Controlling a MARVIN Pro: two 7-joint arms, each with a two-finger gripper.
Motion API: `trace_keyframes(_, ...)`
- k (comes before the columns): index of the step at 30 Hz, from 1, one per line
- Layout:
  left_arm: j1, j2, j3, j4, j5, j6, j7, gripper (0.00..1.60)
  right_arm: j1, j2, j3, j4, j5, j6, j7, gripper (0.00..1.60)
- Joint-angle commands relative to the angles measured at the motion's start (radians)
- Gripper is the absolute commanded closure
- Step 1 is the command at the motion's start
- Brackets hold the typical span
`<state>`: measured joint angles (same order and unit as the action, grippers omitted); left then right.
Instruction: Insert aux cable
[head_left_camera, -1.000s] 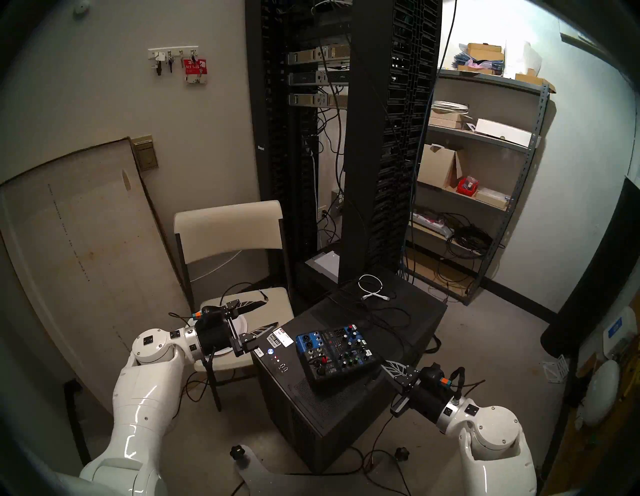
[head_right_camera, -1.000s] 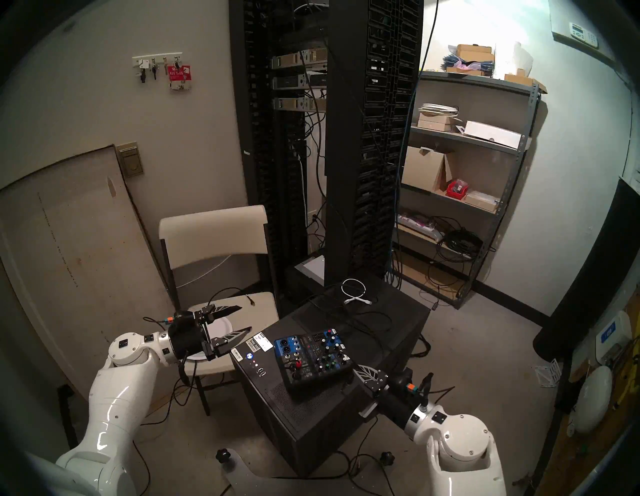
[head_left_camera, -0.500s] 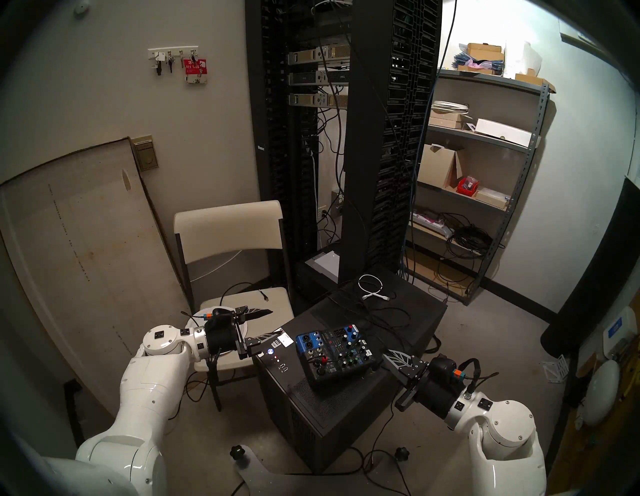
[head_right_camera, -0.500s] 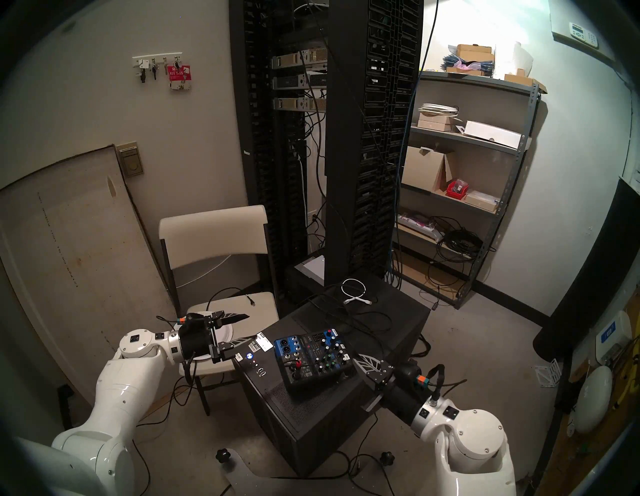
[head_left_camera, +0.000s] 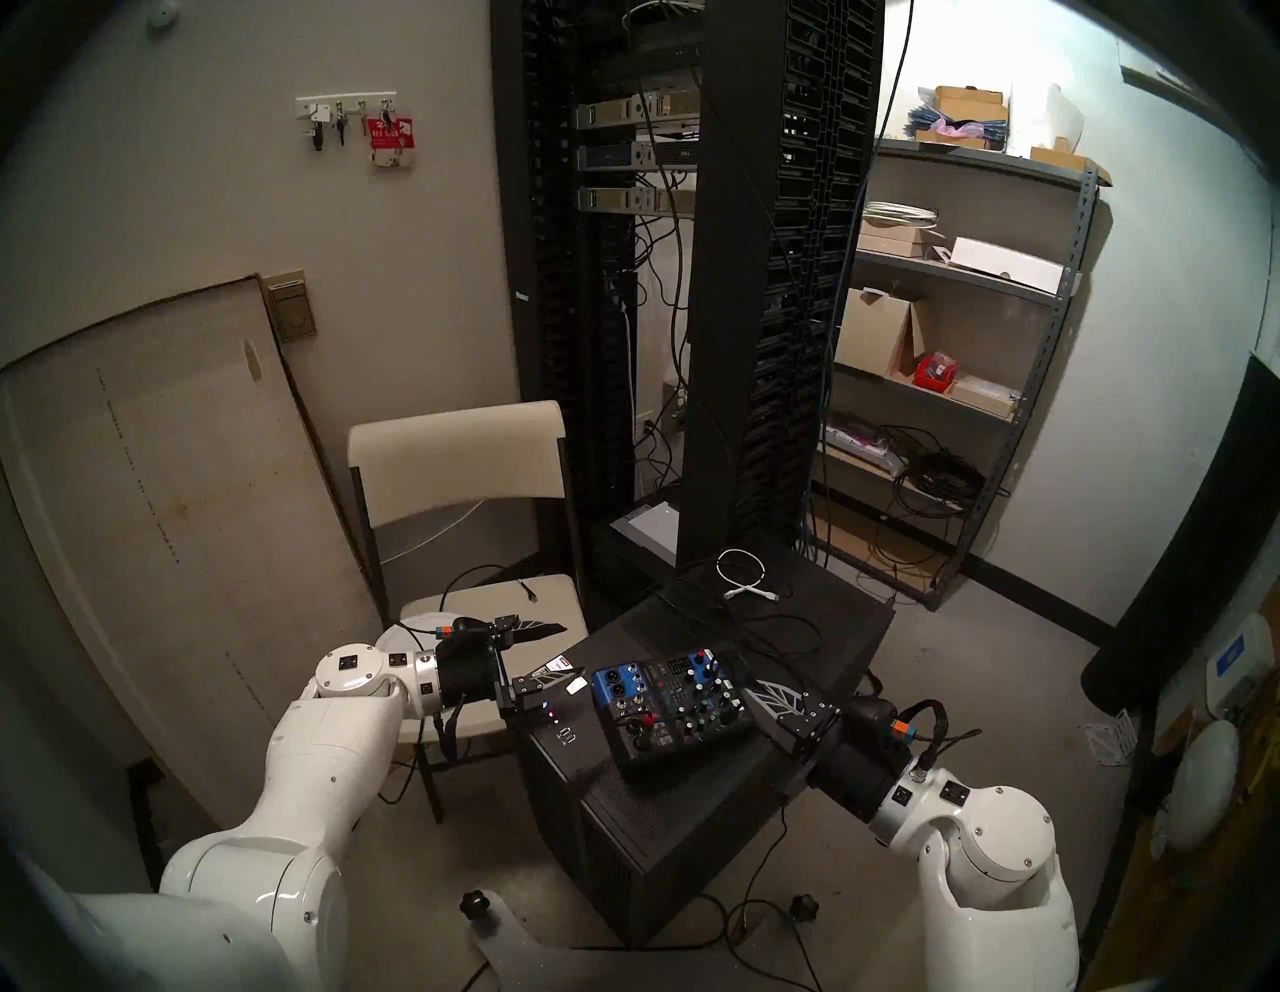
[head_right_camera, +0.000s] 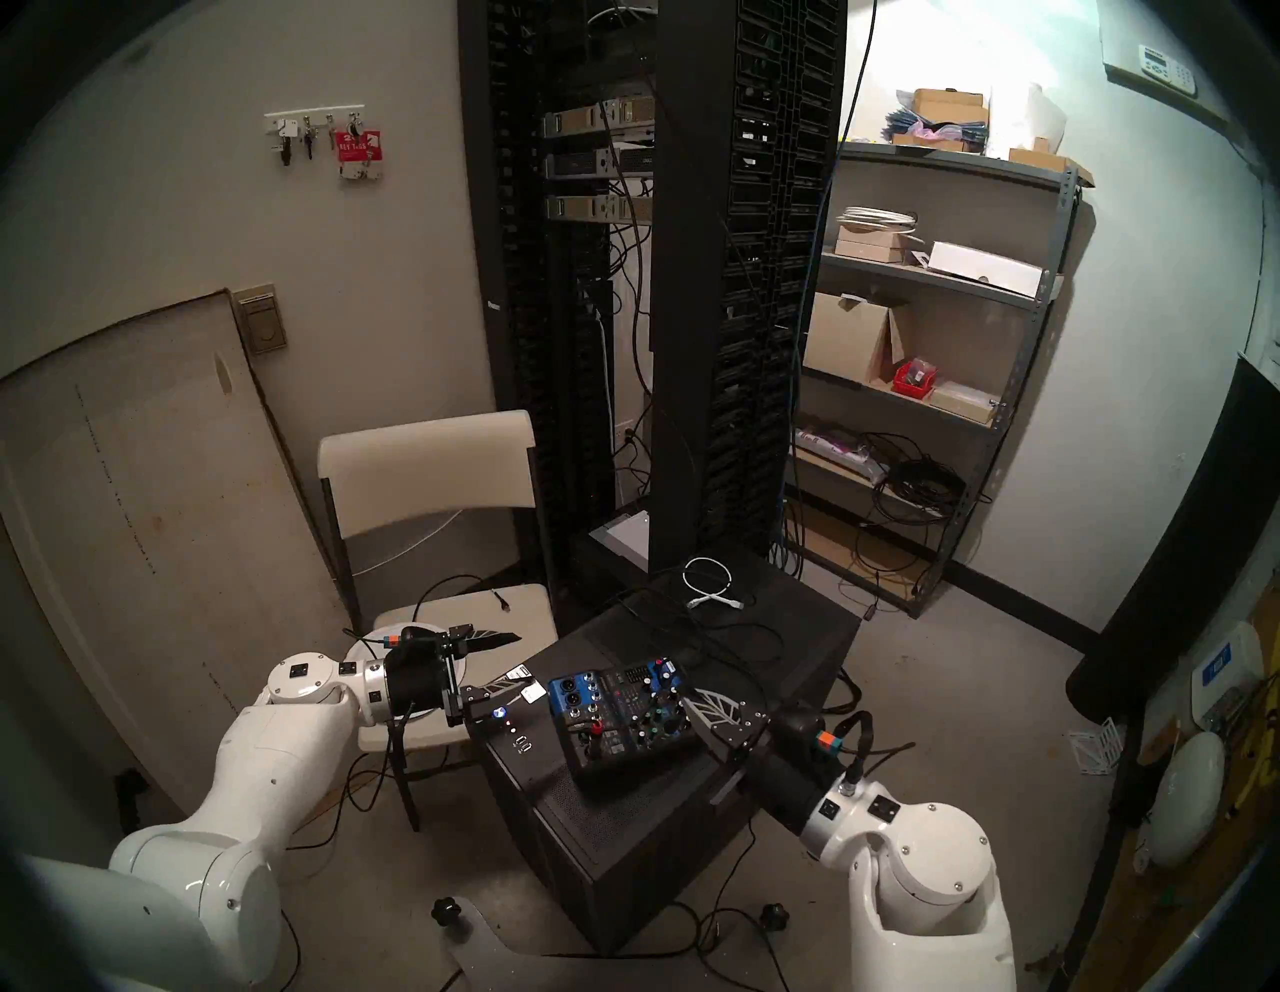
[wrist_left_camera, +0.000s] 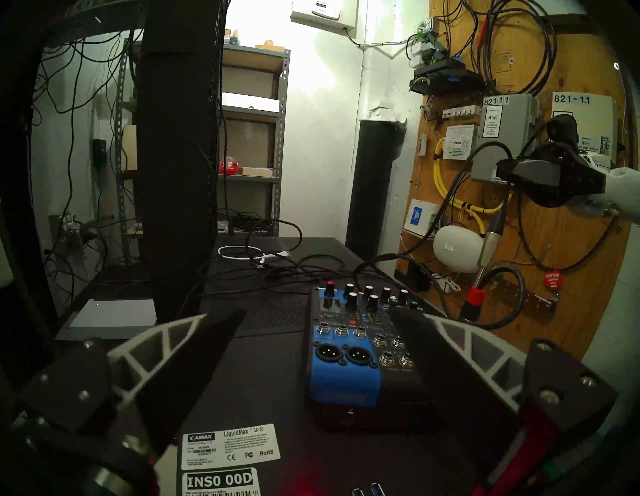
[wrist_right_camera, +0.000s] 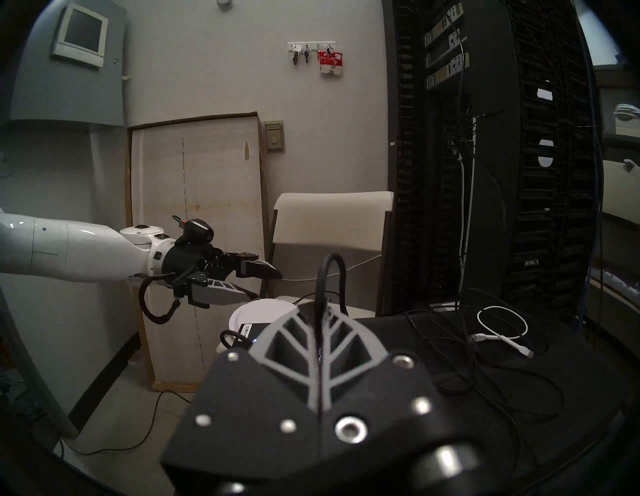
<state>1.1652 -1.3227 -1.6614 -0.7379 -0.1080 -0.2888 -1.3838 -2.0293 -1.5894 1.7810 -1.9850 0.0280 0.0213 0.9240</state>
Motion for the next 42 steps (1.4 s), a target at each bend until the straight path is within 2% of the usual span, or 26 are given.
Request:
trace_keyframes(1,-0.066,-0.026,0.015,0.056,-0.013,-0.035,-0.038,0.0,0.033,-0.024,0.007,-0.002,0.024,-0.013,-0.017,1.6)
trace_keyframes(8,-0.041,-0.05,0.035,0.074,-0.02,-0.057,-0.078,0.0,0.056,-0.028,0.001,0.009,0.019,-0.016,-0.03,1.6)
trace_keyframes(11,-0.027,-0.06,0.042,0.052,-0.027,-0.045,-0.099,0.0,0.059,-0.028,-0.005,0.019,0.016,-0.018,-0.032,1.6)
trace_keyframes(23,0.012,-0.078,0.069,0.003,-0.018,-0.028,-0.099,0.0,0.058,-0.027,-0.004,0.022,0.019,-0.017,-0.038,1.6)
trace_keyframes(32,0.016,-0.09,0.087,0.015,-0.006,-0.038,-0.078,0.0,0.053,-0.025,0.005,0.02,0.025,-0.018,-0.04,1.6)
trace_keyframes(42,-0.029,-0.101,0.099,0.084,0.005,-0.082,-0.02,0.0,0.049,-0.03,0.017,0.017,0.031,-0.02,-0.036,1.6)
